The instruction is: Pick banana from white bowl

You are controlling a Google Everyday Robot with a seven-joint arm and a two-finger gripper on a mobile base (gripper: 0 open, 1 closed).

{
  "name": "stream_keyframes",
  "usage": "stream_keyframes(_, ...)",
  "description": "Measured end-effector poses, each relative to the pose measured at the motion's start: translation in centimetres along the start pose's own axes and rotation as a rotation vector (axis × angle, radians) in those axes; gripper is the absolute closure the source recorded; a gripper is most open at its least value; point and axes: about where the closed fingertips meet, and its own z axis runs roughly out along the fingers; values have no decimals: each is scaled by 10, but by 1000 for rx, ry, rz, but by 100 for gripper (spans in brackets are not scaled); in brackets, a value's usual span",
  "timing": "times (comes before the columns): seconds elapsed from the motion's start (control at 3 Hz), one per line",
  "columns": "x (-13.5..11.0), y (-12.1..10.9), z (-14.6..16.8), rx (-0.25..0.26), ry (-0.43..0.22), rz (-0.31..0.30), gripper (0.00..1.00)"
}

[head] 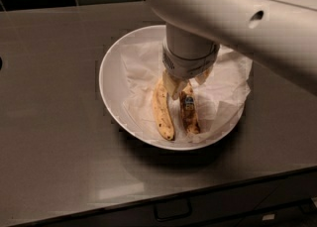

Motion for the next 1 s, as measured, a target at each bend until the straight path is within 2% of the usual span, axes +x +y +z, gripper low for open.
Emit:
stream_keyframes(0.33,0,0,0,0,0,0,49)
stream_keyframes(1.0,1,4,13,-53,3,-20,48)
